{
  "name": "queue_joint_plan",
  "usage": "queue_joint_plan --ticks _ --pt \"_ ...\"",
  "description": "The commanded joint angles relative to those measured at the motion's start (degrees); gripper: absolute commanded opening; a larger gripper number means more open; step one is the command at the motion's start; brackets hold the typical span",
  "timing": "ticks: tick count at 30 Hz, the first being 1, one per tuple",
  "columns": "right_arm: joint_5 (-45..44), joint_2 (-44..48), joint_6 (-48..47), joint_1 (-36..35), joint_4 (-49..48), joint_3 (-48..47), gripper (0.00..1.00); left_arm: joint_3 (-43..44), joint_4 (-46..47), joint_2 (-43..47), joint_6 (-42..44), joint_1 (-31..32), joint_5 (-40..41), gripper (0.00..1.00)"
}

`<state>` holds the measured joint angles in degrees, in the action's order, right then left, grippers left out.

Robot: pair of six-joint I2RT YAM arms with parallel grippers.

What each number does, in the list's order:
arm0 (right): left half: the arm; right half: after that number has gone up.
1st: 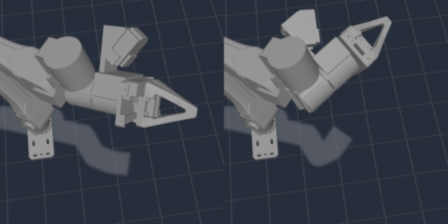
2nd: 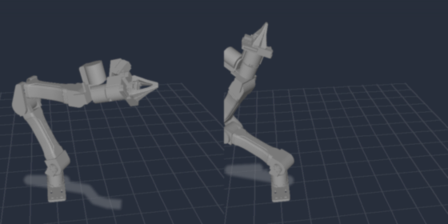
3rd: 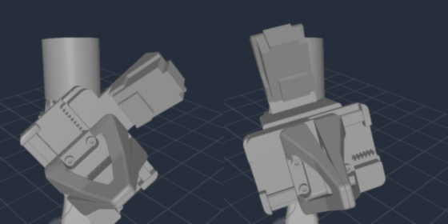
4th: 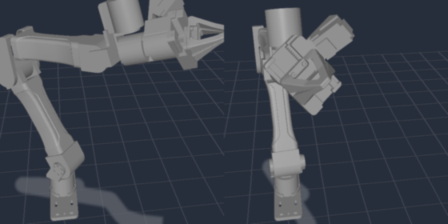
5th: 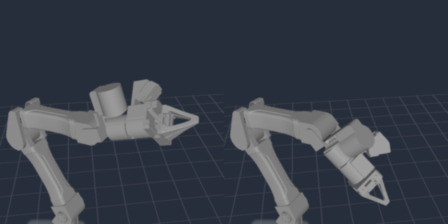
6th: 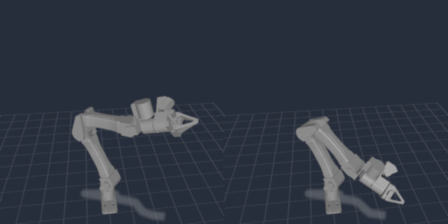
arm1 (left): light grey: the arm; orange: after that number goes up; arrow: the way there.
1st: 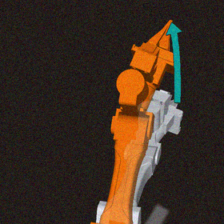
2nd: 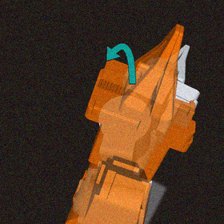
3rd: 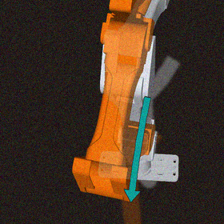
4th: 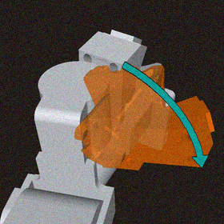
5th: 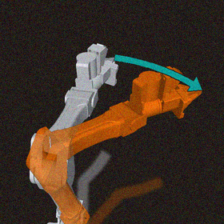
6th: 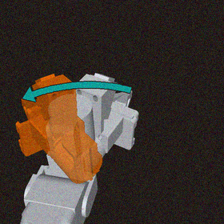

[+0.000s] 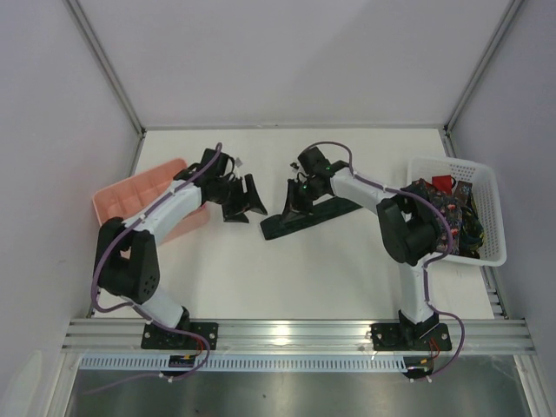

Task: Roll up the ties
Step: Roll the tie

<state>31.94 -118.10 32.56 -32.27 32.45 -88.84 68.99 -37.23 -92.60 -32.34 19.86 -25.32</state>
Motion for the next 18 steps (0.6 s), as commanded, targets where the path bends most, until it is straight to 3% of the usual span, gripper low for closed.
queue_joint_plan --ticks 1,7,18 --pt "1.53 3.68 0.31 -1.21 1.22 -2.30 0.01 -4.72 0.58 2.07 2.19 -2.54 -1.82 0.73" --pt "1.81 0.33 0.32 -1.92 1.48 -4.32 0.05 -12.64 7.78 2.86 -0.53 -5.53 -6.40 0.83" --pt "-0.04 -5.12 -2.41 0.54 2.71 -7.23 0.08 -17.57 19.38 1.02 -5.01 -6.23 -11.76 0.84"
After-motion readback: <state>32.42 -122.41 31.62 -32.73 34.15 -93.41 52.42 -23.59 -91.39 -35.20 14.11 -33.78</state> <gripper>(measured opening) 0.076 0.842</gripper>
